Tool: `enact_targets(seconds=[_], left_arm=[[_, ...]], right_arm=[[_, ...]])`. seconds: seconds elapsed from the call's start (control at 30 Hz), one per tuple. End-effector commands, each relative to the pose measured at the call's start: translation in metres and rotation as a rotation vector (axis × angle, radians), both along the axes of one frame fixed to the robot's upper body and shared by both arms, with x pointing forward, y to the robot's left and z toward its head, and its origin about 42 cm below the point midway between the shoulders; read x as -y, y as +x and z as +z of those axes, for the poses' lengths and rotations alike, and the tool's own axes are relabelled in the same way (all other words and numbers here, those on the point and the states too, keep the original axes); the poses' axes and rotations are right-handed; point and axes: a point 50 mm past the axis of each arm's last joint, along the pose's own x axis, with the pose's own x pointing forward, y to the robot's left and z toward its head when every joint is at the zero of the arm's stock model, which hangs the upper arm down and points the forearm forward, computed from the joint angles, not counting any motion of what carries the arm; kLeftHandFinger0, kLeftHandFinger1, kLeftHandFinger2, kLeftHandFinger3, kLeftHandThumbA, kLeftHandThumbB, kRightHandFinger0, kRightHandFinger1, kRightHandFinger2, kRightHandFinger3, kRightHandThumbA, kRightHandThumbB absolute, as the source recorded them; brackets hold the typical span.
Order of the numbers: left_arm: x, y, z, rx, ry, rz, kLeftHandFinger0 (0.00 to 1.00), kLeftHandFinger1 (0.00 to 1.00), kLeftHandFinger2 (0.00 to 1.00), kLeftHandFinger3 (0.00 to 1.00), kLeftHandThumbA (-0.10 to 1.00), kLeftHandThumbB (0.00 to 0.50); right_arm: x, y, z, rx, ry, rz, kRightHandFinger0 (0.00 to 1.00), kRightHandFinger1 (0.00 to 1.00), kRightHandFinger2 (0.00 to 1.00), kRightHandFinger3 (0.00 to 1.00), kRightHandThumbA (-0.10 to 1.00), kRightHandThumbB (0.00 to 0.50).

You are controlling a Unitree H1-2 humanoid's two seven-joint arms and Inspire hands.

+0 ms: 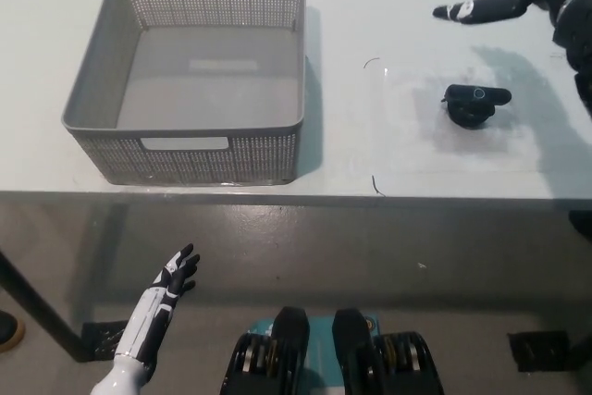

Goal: Use the right hand to pick up a webcam and put it into a container on the left side

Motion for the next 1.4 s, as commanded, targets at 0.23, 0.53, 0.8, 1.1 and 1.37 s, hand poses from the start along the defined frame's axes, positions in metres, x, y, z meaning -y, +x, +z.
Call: enact_targets(seconds=[0.23, 0.53, 0.8, 1.1, 1.37], left_arm=[[-0.003, 0.006, 0.014, 0.061, 0.005, -0.015, 1.00, 1.00, 1.00, 1.00, 1.00, 0.182], [-0.003, 0.006, 0.015, 0.066, 0.006, -0.018, 1.00, 1.00, 1.00, 1.00, 1.00, 0.177], [-0.003, 0.008, 0.015, 0.065, 0.003, -0.020, 1.00, 1.00, 1.00, 1.00, 1.00, 0.175], [-0.003, 0.009, 0.018, 0.071, -0.007, -0.019, 1.00, 1.00, 1.00, 1.00, 1.00, 0.181], [-0.004, 0.013, 0.019, 0.079, -0.005, -0.024, 1.00, 1.00, 1.00, 1.00, 1.00, 0.171]], right_arm=[[0.001, 0.009, 0.009, -0.029, -0.003, -0.005, 1.00, 1.00, 1.00, 1.00, 0.86, 0.500], [-0.002, 0.015, -0.029, -0.094, -0.001, -0.023, 1.00, 1.00, 1.00, 1.00, 0.80, 0.500], [0.006, 0.019, -0.063, -0.160, -0.022, -0.036, 1.00, 1.00, 1.00, 1.00, 0.85, 0.495], [0.003, 0.018, -0.108, -0.234, -0.045, -0.040, 1.00, 1.00, 1.00, 1.00, 0.83, 0.500], [0.008, 0.010, -0.150, -0.320, -0.010, -0.069, 1.00, 1.00, 1.00, 1.00, 0.79, 0.492]])
